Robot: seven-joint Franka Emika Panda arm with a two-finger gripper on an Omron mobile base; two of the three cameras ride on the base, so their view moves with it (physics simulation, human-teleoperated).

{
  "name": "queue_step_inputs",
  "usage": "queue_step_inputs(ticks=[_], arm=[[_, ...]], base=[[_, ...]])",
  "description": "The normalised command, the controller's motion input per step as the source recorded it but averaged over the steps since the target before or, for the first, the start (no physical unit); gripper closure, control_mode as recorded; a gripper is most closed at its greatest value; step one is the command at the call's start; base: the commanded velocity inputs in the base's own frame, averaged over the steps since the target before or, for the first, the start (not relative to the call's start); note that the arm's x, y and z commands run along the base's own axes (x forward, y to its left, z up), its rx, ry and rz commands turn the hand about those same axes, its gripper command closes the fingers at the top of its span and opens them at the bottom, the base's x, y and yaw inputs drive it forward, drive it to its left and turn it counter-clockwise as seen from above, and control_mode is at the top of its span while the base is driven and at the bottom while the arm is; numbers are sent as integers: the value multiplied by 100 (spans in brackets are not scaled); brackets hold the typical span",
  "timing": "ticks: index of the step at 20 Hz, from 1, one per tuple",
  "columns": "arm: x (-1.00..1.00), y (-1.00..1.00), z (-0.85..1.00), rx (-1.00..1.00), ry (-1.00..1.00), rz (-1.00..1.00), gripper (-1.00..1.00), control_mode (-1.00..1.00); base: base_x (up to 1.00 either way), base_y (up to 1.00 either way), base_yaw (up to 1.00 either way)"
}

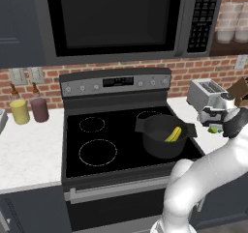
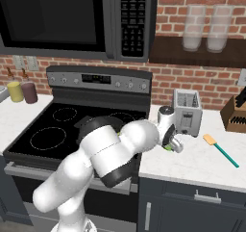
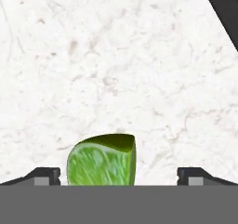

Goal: Put the lemon wedge and cucumber in the pot. Retrieve the spatula and lightly stir the vegetables in the pot.

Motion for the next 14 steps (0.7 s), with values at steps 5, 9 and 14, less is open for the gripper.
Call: queue_step_inputs(ticks=[5, 9, 14], arm=[[12, -12, -17, 0, 3, 0, -100, -100], [1, -6, -17, 0, 7, 0, 100, -100], [-1, 0, -17, 0, 9, 0, 100, -100]], base=[[0, 0, 0], [0, 0, 0], [0, 0, 0]])
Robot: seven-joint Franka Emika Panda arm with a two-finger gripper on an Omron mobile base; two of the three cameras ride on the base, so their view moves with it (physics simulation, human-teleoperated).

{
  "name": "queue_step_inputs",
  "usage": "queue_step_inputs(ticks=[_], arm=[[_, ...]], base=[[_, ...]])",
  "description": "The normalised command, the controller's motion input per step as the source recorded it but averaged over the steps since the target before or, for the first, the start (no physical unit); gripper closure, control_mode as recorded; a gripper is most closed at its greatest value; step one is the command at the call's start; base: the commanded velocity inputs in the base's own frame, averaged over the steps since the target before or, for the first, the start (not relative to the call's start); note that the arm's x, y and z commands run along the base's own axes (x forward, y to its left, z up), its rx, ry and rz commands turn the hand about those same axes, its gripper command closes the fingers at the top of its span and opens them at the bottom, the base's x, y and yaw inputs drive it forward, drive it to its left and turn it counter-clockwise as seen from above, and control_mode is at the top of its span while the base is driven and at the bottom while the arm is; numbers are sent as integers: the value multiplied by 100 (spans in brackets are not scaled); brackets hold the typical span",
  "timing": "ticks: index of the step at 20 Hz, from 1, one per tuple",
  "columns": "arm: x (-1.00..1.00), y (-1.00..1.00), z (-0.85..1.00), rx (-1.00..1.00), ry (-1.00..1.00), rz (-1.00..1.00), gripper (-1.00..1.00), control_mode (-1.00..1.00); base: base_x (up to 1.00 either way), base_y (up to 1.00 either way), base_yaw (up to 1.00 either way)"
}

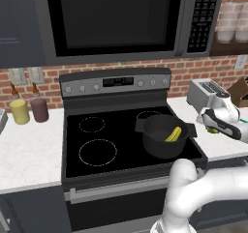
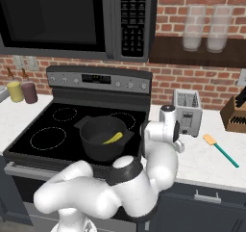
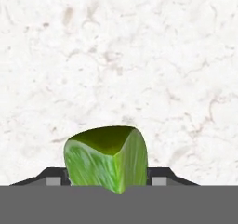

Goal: Put the lemon wedge and cucumber in the pot. Retrieve the spatula and lightly stir the vegetables in the pot.

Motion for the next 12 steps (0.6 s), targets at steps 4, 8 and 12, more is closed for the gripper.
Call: queue_step_inputs(ticks=[4, 8, 12], arm=[[-28, 0, 7, 1, 1, 0, 100, -100], [-75, 0, 75, 0, -1, 3, 100, -100], [-100, 1, 100, 0, -2, 4, 100, -100]], base=[[0, 0, 0], [0, 0, 0], [0, 0, 0]])
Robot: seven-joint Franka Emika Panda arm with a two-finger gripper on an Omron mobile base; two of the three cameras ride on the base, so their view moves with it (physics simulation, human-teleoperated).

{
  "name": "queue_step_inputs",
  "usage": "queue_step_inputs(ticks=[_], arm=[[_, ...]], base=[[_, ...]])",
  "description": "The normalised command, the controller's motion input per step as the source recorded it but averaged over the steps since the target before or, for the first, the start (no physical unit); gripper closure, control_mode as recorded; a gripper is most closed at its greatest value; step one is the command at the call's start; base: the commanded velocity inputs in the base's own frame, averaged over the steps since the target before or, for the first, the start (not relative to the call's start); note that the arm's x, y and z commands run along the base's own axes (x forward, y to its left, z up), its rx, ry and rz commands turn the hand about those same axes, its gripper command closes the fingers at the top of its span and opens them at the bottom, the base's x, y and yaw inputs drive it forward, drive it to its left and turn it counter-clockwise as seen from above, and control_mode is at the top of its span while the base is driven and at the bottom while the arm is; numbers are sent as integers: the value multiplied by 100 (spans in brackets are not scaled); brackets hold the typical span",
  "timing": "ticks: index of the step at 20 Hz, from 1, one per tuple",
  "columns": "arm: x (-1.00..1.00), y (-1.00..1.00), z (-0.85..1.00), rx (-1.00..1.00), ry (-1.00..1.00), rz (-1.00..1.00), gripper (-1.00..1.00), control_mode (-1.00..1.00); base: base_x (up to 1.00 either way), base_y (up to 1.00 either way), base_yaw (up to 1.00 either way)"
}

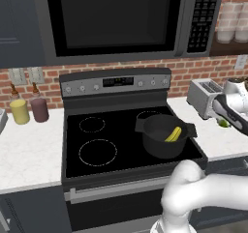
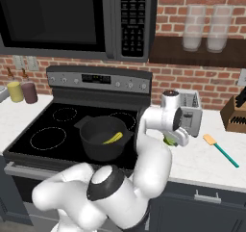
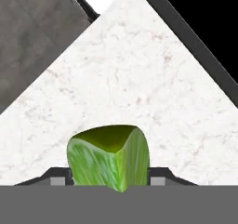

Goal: Put the lemon wedge and cucumber in the pot. Retrieve the spatula and lightly stir the vegetables in the pot.

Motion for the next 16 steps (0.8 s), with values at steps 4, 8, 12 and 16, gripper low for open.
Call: queue_step_inputs(ticks=[4, 8, 12, 16], arm=[[-100, 47, 99, 0, 0, 9, 100, -100], [-96, 95, 96, -1, 0, 12, 100, -100], [-62, 100, 98, -1, 1, 19, 100, -100], [-12, 100, 38, 0, 11, 29, 100, -100]], base=[[0, 0, 0], [0, 0, 0], [0, 0, 0], [0, 0, 0]])
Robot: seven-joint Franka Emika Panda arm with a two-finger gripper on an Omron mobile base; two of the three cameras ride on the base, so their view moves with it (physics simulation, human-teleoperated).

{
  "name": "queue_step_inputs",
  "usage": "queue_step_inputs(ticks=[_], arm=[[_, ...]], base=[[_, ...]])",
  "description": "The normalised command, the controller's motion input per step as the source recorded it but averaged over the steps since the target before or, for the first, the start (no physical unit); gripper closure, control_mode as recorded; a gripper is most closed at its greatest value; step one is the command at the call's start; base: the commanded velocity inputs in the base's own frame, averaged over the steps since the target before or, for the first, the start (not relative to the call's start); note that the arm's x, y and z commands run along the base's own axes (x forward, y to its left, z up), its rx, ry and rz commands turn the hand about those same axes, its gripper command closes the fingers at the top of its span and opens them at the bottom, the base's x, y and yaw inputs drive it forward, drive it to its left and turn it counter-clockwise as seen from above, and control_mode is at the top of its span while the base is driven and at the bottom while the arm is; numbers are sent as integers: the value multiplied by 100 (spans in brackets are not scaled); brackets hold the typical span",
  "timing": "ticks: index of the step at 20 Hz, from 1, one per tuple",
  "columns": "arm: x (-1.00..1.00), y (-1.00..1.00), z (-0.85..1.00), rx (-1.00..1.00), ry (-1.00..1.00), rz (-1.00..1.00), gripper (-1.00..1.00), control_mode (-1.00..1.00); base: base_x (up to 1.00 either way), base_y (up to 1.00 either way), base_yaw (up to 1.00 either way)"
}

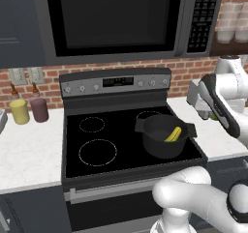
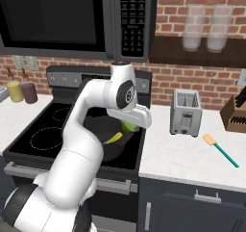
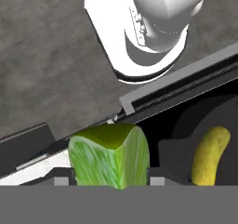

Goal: Put the lemon wedge and cucumber in the pot. Retrieve the spatula and lightly stir the vegetables in the pot.

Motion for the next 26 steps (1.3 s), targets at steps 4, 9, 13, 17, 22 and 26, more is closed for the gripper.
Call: queue_step_inputs(ticks=[4, 9, 13, 17, 22, 26], arm=[[0, 100, -1, 0, 8, 35, 100, -100], [5, 91, -4, 0, 1, 28, 100, -100], [7, 6, -6, 0, 0, 12, 100, -100], [14, 10, -36, 0, 1, 10, 100, -100], [43, 28, -51, 0, 0, 9, 100, -100], [39, 20, -36, 0, 0, 8, 100, -100]], base=[[0, 0, 0], [0, 0, 0], [0, 0, 0], [0, 0, 0], [0, 0, 0], [0, 0, 0]])
